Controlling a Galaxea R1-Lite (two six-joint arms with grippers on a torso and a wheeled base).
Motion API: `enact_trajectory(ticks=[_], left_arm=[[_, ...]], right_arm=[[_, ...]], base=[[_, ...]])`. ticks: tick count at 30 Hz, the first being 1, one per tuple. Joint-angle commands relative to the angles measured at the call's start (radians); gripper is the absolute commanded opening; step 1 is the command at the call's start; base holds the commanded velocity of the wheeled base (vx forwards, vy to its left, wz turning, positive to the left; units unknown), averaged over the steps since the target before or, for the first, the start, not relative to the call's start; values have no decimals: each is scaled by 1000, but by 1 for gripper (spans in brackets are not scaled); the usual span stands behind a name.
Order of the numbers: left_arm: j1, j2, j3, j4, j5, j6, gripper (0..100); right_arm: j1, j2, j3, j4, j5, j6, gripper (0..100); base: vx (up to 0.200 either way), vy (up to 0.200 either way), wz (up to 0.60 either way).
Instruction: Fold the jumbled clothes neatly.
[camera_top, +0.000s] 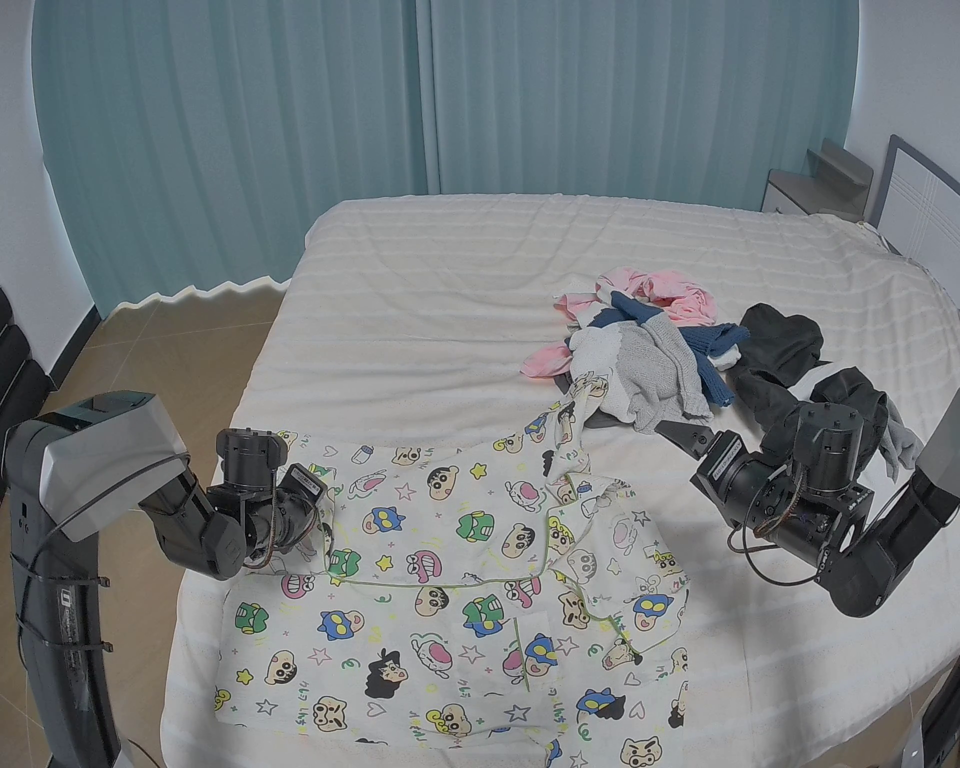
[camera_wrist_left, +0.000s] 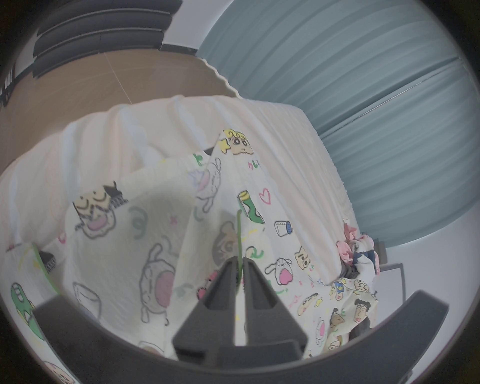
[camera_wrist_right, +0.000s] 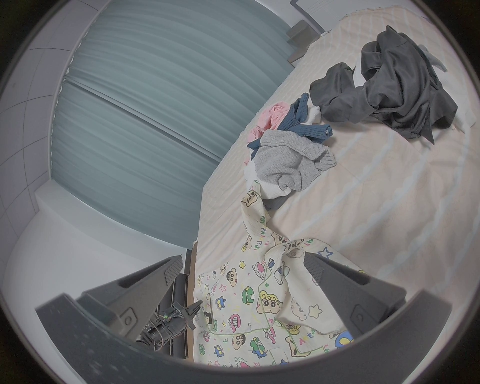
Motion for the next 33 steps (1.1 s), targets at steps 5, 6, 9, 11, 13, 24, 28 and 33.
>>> enact_trajectory(ticks=[5, 6, 9, 11, 13, 24, 28, 33], left_arm=[[5, -7, 28, -4, 49, 77, 0], [7, -12, 30, -4, 55, 89, 0], [8, -33, 30, 0, 88, 120, 0], [13, -67, 36, 3, 124, 162, 0], [15, -99, 68, 0, 138, 194, 0], [22, -134, 245, -13, 253, 289, 0], [28, -114, 300, -91, 263, 290, 0], [28, -90, 354, -162, 292, 290, 0]], right_arm=[[-1, 3, 9, -11, 1, 0, 100], [-1, 3, 9, -11, 1, 0, 100], [-1, 3, 10, -11, -1, 0, 100], [-4, 3, 10, -11, -1, 0, 100], [-6, 3, 10, -11, 1, 0, 100], [-7, 3, 10, -11, 1, 0, 100], [-7, 3, 12, -11, -1, 0, 100], [-7, 3, 13, -11, 1, 0, 100]], base=[[0, 0, 0], [0, 0, 0], [0, 0, 0], [0, 0, 0], [0, 0, 0], [0, 0, 0], [0, 0, 0], [0, 0, 0]])
